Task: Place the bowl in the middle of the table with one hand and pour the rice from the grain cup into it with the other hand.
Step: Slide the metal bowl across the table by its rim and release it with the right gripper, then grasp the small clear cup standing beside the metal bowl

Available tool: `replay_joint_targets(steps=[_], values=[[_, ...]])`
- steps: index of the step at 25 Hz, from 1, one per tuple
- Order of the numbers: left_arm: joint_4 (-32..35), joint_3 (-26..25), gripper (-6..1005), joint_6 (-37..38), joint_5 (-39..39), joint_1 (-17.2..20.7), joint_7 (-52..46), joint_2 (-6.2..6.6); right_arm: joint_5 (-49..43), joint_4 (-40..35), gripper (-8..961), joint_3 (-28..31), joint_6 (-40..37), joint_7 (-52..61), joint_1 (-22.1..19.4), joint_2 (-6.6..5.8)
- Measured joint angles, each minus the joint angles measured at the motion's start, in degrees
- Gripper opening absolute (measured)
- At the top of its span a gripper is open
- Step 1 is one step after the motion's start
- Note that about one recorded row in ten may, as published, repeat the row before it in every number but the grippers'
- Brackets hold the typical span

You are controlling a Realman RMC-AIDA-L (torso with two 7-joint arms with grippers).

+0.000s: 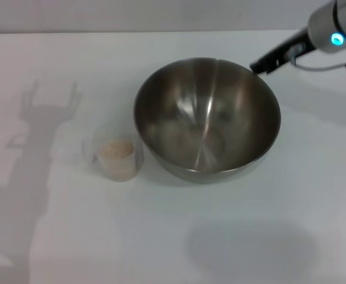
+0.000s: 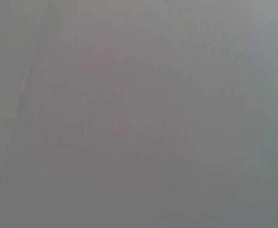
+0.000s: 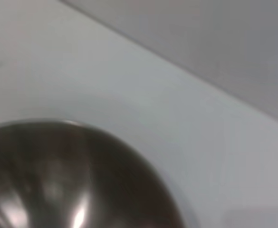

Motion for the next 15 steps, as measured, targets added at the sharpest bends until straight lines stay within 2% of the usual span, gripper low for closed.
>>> replay_joint_targets(steps=[5,8,12,15], values=[[0.01,0.00,826,0.15,0.00,0.35,0.00,0.01,-1.08,-6.26,376,-1.11,-3.95,-0.20,-0.69,0.00],[0.01,0.00,826,0.19,0.00,0.48,0.00,0.05,-1.16,-8.55,376,-4.29,-12.07,-0.24,-2.36,0.16],[0.01,0.02,826,0.20,0.00,0.66,0.00,0.08,-0.77,-10.09,376,-12.02,-31.02,-0.01,-7.50,0.42],[0.01,0.29,823,0.05,0.00,0.91,0.00,0.09,-0.71,-9.21,376,-18.98,-52.34,0.35,-13.25,0.54]])
